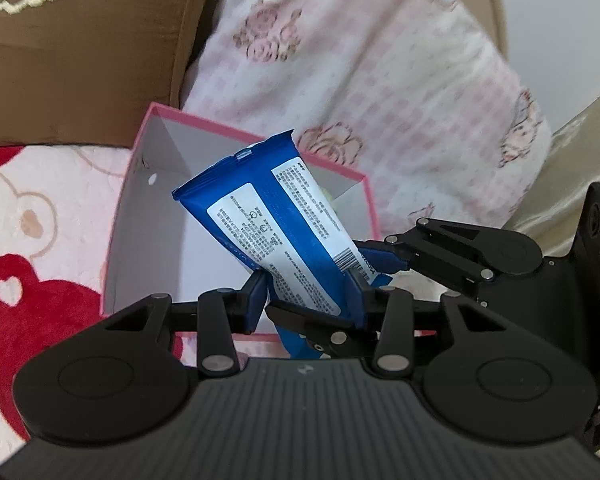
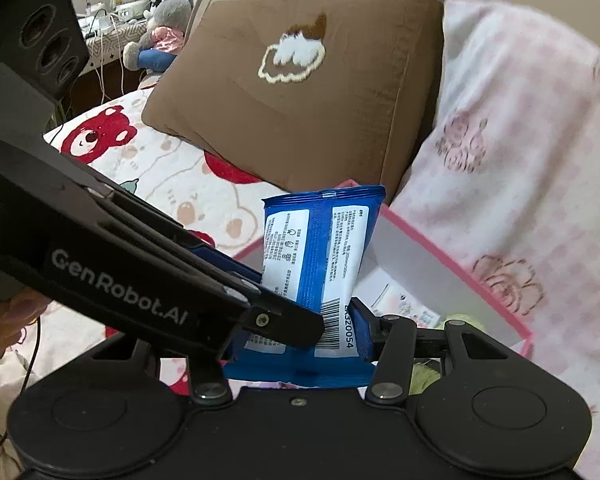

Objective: Organize objects
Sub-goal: 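Lower the packet into the pink box and open the left tool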

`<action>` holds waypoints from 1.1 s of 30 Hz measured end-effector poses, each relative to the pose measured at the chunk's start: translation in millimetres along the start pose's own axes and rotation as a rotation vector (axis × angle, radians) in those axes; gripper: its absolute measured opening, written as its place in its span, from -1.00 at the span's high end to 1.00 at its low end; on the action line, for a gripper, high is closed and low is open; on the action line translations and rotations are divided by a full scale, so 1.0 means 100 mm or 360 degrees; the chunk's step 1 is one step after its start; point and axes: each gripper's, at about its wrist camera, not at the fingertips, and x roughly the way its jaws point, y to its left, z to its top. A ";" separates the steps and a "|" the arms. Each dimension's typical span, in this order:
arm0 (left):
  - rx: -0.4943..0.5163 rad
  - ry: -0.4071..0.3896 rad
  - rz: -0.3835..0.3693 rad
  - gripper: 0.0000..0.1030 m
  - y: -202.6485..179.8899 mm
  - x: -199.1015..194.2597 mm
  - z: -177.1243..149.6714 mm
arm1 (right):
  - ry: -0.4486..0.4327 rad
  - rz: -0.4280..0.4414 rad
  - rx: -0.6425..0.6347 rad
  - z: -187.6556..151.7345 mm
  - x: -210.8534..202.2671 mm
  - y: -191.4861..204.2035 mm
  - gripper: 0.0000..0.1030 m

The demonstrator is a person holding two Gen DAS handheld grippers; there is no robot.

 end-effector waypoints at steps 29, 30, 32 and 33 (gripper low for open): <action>-0.0227 0.0287 0.0196 0.19 0.57 1.30 0.12 | 0.0419 0.0214 -0.0234 -0.34 1.44 -0.56 0.03; -0.0235 0.0290 0.0193 0.18 0.59 1.30 0.13 | 0.0427 0.0217 -0.0244 -0.35 1.46 -0.54 0.03; -0.0227 0.0282 0.0213 0.18 0.61 1.29 0.13 | 0.0437 0.0198 -0.0284 -0.35 1.49 -0.50 0.03; -0.0215 0.0273 0.0229 0.18 0.62 1.29 0.14 | 0.0440 0.0186 -0.0303 -0.35 1.49 -0.49 0.03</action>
